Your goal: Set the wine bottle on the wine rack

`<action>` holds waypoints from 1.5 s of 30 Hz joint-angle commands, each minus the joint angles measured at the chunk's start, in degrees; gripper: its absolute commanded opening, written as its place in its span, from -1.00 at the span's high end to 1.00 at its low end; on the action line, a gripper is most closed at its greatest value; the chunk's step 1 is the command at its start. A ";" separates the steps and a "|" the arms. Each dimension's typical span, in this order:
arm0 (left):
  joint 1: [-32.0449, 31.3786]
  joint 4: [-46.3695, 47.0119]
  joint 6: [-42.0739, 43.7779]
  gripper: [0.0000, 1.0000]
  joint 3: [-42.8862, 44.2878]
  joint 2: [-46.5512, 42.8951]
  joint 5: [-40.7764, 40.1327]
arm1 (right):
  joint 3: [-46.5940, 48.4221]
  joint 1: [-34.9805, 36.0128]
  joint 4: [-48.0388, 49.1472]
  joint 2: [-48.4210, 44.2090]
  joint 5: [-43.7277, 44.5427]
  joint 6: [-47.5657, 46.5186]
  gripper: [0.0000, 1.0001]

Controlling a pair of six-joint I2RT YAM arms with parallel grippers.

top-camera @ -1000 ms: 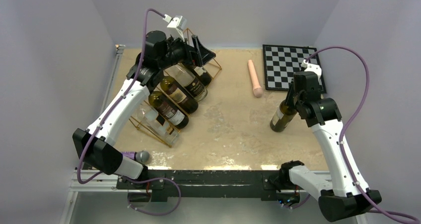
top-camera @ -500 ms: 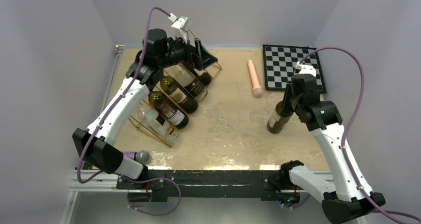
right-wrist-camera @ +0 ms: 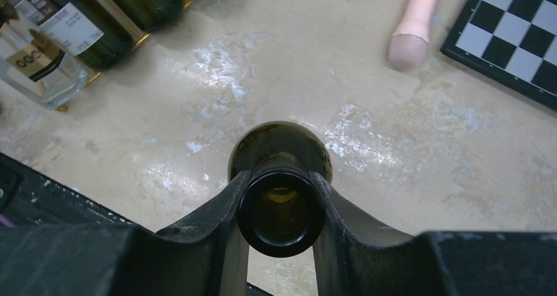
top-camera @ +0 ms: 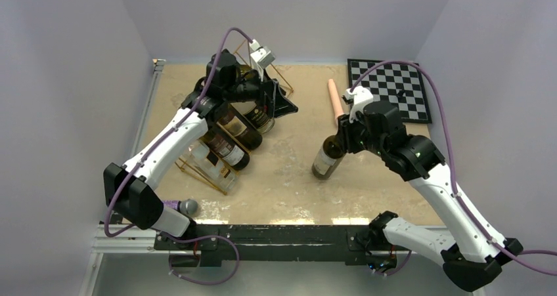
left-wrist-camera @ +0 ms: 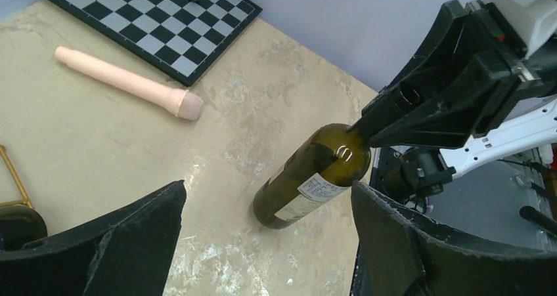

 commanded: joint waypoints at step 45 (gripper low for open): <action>-15.65 17.88 1.91 -0.99 -5.55 5.05 1.61 | 5.80 3.61 4.82 -16.25 5.41 1.50 -0.67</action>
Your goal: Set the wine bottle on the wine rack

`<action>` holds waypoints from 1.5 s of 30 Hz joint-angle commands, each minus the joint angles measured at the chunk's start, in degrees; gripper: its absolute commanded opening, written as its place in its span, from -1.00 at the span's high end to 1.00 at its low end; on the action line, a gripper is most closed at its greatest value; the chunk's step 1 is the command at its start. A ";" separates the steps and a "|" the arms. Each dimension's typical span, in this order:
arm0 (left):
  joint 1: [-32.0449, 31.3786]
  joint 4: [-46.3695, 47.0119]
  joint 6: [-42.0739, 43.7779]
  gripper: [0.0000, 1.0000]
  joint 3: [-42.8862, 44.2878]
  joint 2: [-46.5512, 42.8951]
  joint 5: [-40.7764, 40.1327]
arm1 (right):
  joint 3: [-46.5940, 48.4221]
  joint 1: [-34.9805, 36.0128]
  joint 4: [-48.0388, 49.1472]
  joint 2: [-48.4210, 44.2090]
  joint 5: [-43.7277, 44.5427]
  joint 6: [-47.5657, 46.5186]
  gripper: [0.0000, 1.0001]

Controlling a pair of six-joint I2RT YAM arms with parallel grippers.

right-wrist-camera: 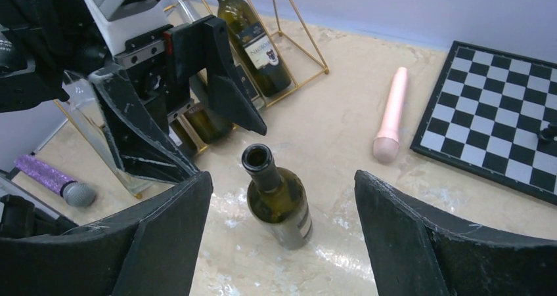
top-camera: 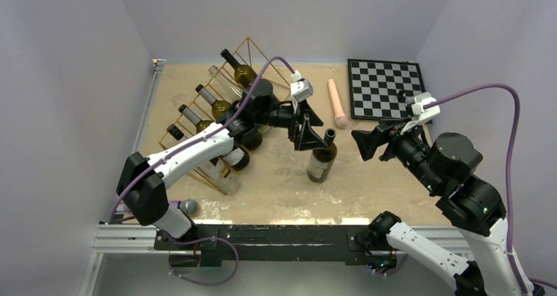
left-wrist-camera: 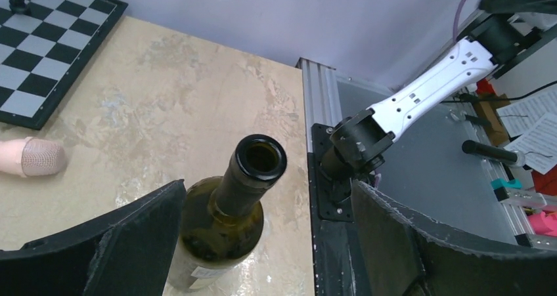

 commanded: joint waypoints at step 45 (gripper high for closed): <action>-8.30 -10.59 15.08 1.00 20.99 8.07 -44.30 | -1.02 0.03 -4.63 -3.15 5.95 0.26 -0.66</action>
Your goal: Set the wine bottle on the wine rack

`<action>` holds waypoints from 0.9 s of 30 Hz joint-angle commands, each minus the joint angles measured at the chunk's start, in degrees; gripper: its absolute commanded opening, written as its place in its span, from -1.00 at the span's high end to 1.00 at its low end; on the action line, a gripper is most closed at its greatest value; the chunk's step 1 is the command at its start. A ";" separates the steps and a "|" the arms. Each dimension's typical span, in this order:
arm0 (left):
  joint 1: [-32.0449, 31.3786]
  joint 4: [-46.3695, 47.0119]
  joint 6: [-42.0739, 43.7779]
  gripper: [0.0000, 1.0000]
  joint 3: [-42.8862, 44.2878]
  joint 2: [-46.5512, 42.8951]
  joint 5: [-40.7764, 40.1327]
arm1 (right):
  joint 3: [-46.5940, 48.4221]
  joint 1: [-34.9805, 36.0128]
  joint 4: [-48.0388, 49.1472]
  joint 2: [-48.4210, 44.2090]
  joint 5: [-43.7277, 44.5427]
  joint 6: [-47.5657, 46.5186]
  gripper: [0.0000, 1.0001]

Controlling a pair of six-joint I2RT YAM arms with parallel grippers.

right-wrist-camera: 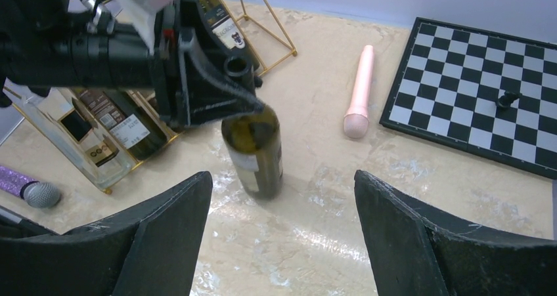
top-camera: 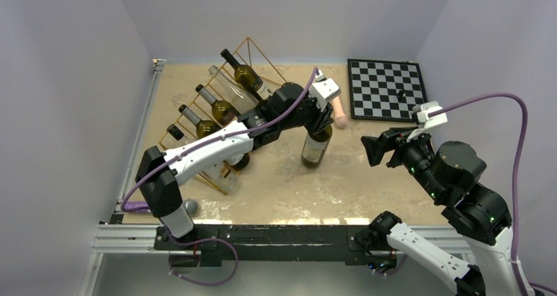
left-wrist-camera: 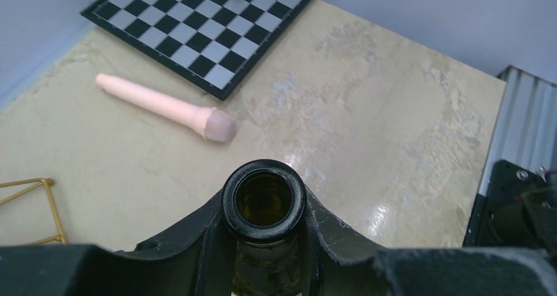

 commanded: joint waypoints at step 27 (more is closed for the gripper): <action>28.02 8.11 -25.39 1.00 30.95 17.96 -11.27 | 0.00 -0.04 0.51 3.36 -2.56 2.03 -0.66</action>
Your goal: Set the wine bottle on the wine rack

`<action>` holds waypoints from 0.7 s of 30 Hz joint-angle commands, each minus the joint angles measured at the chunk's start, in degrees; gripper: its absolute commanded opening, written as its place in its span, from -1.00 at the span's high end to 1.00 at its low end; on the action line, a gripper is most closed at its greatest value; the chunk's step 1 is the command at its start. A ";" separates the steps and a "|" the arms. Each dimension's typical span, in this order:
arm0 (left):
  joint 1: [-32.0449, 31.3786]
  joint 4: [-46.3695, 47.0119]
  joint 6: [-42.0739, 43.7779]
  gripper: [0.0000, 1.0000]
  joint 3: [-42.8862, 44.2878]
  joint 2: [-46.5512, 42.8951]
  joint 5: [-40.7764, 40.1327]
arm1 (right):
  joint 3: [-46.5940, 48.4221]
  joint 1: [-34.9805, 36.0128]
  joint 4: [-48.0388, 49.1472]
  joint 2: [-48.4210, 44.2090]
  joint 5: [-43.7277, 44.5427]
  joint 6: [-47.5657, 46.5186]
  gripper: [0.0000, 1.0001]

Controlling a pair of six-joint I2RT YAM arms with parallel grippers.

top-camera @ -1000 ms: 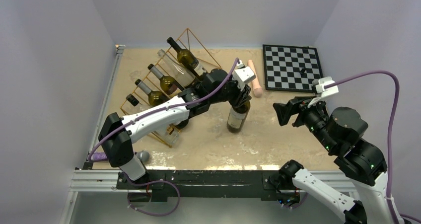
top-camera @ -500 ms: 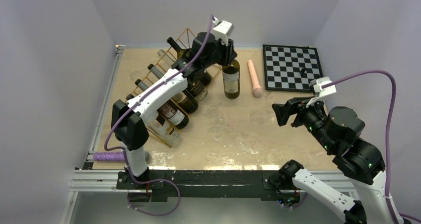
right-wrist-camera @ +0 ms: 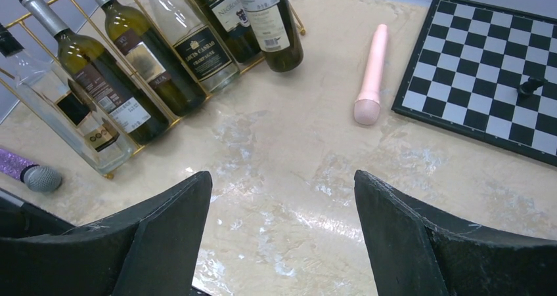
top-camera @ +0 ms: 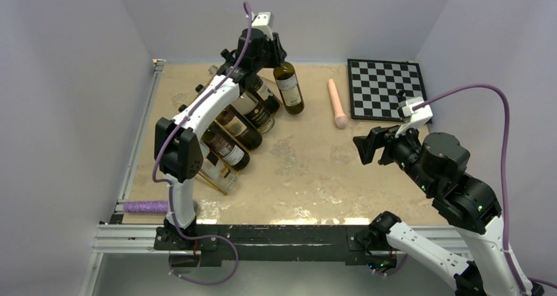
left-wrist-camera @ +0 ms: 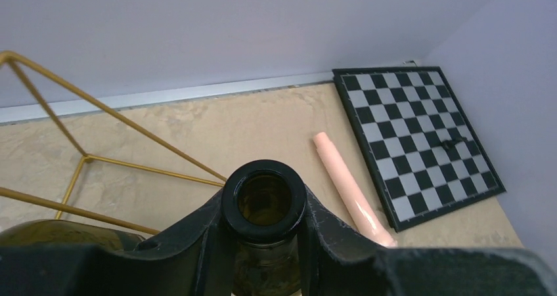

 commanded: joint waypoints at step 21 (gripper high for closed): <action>8.87 18.64 -10.03 1.00 2.92 2.91 -2.30 | 0.36 0.01 1.87 3.88 -1.64 1.15 -0.66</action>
